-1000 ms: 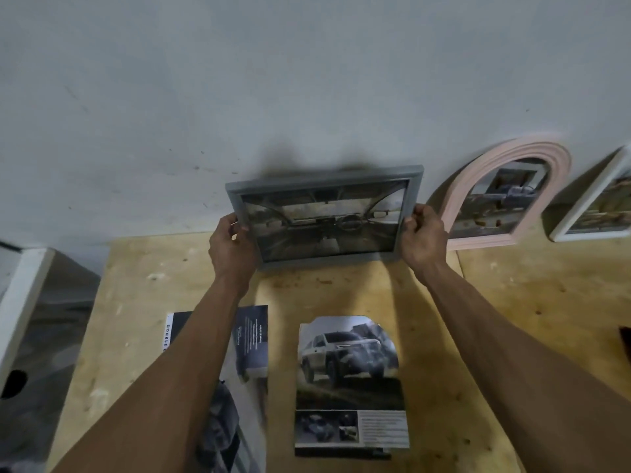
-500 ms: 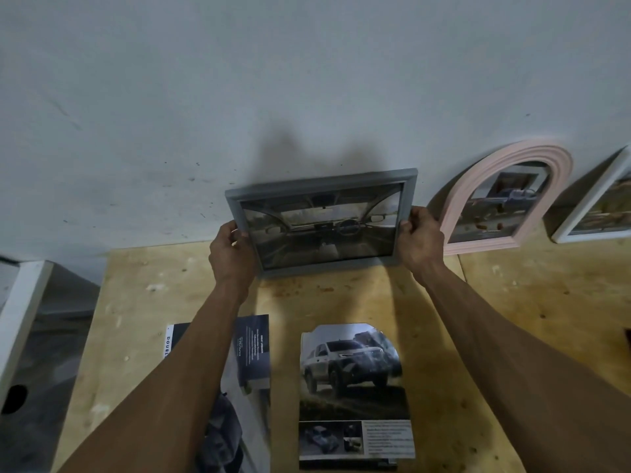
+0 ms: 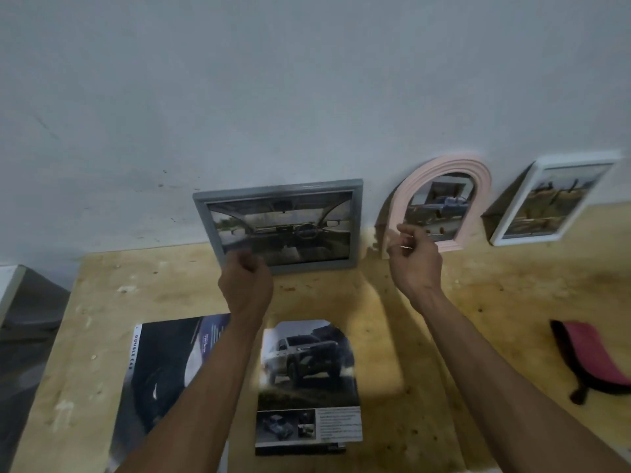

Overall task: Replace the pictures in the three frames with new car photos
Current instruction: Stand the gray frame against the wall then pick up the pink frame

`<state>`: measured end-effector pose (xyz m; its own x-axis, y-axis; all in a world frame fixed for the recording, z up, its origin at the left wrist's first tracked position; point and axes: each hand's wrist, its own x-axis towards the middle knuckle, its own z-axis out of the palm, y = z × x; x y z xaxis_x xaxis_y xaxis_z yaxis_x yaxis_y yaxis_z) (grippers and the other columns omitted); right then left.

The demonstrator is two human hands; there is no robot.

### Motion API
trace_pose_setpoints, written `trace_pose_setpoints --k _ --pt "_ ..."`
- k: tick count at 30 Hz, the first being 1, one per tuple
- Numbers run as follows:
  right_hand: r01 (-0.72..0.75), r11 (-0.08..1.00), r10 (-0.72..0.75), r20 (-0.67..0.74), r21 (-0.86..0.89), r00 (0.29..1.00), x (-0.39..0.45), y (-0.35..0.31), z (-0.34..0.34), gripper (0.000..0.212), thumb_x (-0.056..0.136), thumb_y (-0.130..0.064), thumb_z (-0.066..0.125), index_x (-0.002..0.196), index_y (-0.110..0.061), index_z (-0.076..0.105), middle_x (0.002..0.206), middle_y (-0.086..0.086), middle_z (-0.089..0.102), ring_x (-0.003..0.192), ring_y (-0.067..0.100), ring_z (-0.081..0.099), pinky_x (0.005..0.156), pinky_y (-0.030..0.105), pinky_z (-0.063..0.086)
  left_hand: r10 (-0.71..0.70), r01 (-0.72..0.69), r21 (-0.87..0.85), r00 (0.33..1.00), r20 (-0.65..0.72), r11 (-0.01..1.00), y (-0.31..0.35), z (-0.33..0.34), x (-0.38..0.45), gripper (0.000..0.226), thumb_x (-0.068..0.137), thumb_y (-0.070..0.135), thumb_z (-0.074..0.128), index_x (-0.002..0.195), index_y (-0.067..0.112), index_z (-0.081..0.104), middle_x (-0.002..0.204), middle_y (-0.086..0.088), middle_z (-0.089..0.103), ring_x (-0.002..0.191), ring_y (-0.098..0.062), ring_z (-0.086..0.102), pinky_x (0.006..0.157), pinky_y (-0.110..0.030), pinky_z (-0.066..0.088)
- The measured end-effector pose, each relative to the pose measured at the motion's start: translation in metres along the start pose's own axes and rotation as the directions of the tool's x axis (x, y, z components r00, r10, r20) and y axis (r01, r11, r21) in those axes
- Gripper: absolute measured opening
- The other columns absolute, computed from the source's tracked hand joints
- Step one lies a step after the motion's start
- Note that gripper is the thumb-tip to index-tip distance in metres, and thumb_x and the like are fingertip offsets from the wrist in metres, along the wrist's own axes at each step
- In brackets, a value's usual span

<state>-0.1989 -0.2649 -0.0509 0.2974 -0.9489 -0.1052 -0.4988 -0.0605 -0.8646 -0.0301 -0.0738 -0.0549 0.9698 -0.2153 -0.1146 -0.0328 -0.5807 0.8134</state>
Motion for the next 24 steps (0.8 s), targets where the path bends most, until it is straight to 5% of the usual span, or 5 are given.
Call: trace_pose_setpoints --k 4,8,15,20,24 --pt "0.000 0.997 -0.006 -0.084 -0.072 0.996 0.026 0.024 -0.059 0.018 0.094 -0.017 0.055 0.109 -0.021 0.063 0.097 -0.001 0.069 0.088 0.018 0.064 0.079 0.024 0.047 0.054 -0.053 -0.013 0.974 0.222 0.999 0.042 0.049 -0.048 0.010 0.095 0.015 0.062 0.102 0.014 0.069 0.093 0.001 0.068 0.082 -0.010 0.060 0.080 -0.030 0.048" --pt "-0.017 0.993 0.002 -0.137 -0.113 0.991 0.066 0.051 -0.108 0.023 0.095 -0.018 0.053 0.117 -0.018 0.061 0.103 0.006 0.069 0.095 0.026 0.064 0.086 0.038 0.054 0.100 -0.097 -0.027 0.925 0.367 0.995 0.080 0.110 -0.079 0.018 0.097 0.013 0.058 0.114 0.009 0.065 0.096 -0.002 0.066 0.088 -0.019 0.062 0.081 -0.032 0.053" --pt "0.034 0.990 -0.008 0.181 -0.140 0.983 0.139 0.078 -0.135 0.057 0.098 -0.007 0.048 0.151 -0.016 0.029 0.148 0.009 0.044 0.132 0.028 0.046 0.104 0.044 0.045 -0.009 -0.014 0.063 0.937 0.350 0.998 0.125 0.194 -0.081 0.052 0.104 0.015 0.047 0.153 0.011 0.032 0.149 -0.012 0.047 0.133 -0.029 0.048 0.107 -0.040 0.045" --pt "0.152 0.978 -0.098 0.329 -0.141 0.939 0.169 0.091 -0.125 0.052 0.094 -0.008 0.049 0.142 -0.023 0.036 0.108 -0.001 0.058 0.093 0.021 0.061 0.072 0.035 0.054 -0.042 0.060 -0.035 0.922 0.384 0.998 0.130 0.221 -0.067 0.048 0.103 0.005 0.046 0.150 0.017 0.040 0.141 -0.007 0.053 0.130 -0.028 0.051 0.111 -0.049 0.043" --pt "0.156 0.976 -0.102 0.317 -0.152 0.943 0.179 0.095 -0.120 0.039 0.095 -0.009 0.049 0.133 -0.016 0.044 0.100 -0.001 0.055 0.089 0.023 0.059 0.068 0.034 0.049 -0.075 0.095 -0.052 0.949 0.307 0.994 0.128 0.231 -0.066 0.025 0.103 0.010 0.046 0.127 0.013 0.055 0.119 -0.007 0.062 0.114 -0.027 0.059 0.105 -0.046 0.048"
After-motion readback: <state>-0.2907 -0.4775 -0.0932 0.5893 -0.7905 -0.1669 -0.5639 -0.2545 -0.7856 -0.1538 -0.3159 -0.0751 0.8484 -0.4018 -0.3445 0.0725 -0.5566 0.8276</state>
